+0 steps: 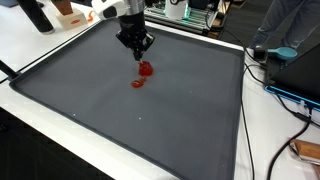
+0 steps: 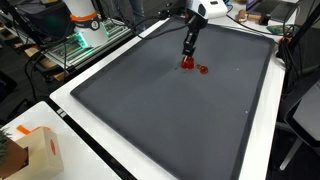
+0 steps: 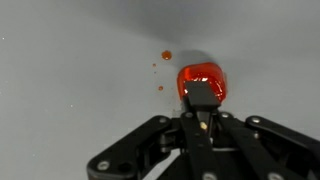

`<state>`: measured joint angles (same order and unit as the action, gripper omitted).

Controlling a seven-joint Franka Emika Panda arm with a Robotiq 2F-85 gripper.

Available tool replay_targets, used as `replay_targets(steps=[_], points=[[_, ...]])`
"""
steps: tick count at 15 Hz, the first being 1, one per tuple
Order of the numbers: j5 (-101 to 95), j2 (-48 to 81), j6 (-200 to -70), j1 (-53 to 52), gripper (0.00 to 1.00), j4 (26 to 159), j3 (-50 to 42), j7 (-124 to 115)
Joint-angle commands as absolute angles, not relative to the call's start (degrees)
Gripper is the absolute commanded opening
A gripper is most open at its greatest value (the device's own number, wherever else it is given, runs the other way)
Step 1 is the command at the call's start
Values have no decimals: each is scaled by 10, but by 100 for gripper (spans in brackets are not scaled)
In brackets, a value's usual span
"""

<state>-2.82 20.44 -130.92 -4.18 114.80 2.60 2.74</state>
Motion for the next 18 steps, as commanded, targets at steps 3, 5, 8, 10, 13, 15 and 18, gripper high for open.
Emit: replay_targets(steps=[3,5,8,10,13,15,18], points=[[-44,225,-1290,-47,3,1133,23,11],[-35,223,-1286,-44,3,1131,26,18],[-22,215,-1284,-39,3,1134,31,31],[-13,211,-1286,-35,3,1136,33,38],[2,204,-1289,-29,3,1140,36,50],[10,201,-1288,-27,3,1141,37,57],[20,196,-1288,-24,3,1142,39,68]])
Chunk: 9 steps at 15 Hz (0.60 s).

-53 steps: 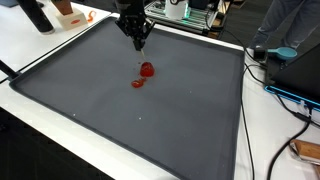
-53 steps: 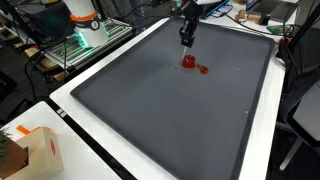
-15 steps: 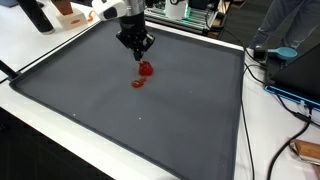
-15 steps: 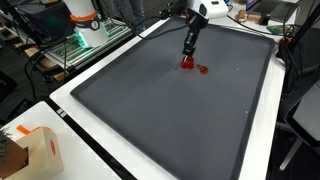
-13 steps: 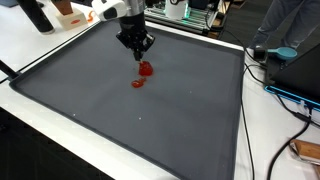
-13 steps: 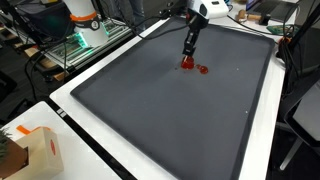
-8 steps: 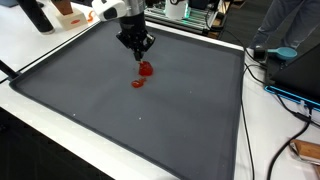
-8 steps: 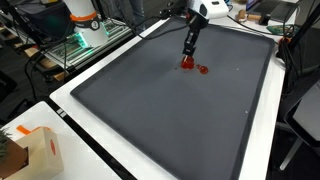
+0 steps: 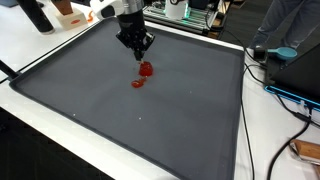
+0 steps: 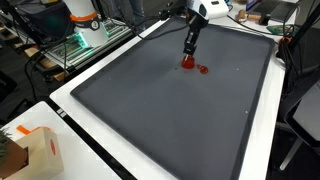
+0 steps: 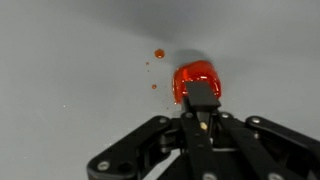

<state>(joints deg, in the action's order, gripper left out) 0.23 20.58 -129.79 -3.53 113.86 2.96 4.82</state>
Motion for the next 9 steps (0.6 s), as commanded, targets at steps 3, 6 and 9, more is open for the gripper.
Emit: replay_targets(steps=[3,6,9], points=[[26,191,-1285,-23,3,1143,39,76],[34,183,-1283,-20,3,1144,42,86],[42,176,-1279,-19,3,1146,43,97]])
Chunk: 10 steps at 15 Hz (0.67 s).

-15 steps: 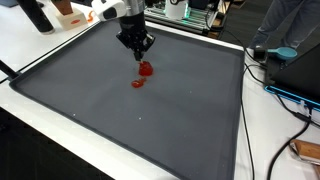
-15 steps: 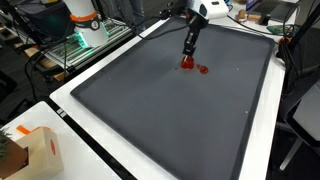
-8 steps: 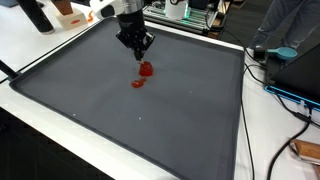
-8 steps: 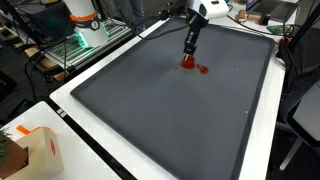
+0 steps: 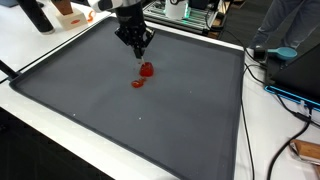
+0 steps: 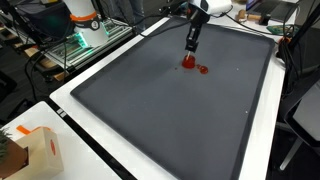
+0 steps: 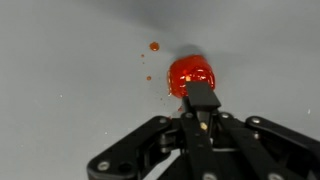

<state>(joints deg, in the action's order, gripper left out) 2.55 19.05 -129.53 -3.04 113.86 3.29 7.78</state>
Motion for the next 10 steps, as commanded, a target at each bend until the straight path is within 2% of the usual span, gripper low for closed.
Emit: replay_targets(steps=[1,10], points=[[42,172,-1278,-20,3,1147,42,96],[34,123,-1272,-25,3,1158,38,86]])
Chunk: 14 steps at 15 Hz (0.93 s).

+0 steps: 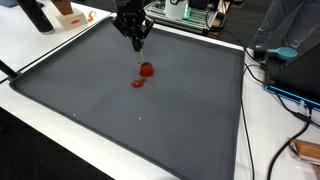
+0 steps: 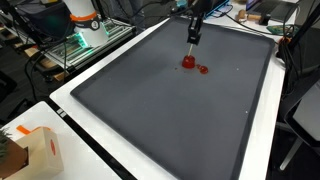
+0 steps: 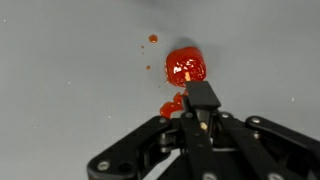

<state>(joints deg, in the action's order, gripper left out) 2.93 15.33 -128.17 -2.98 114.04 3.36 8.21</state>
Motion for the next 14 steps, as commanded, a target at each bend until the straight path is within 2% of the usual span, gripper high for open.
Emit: replay_targets(steps=[1,14], points=[[39,114,-1271,-24,3,1159,40,92],[48,25,-1233,-32,3,1174,41,81]])
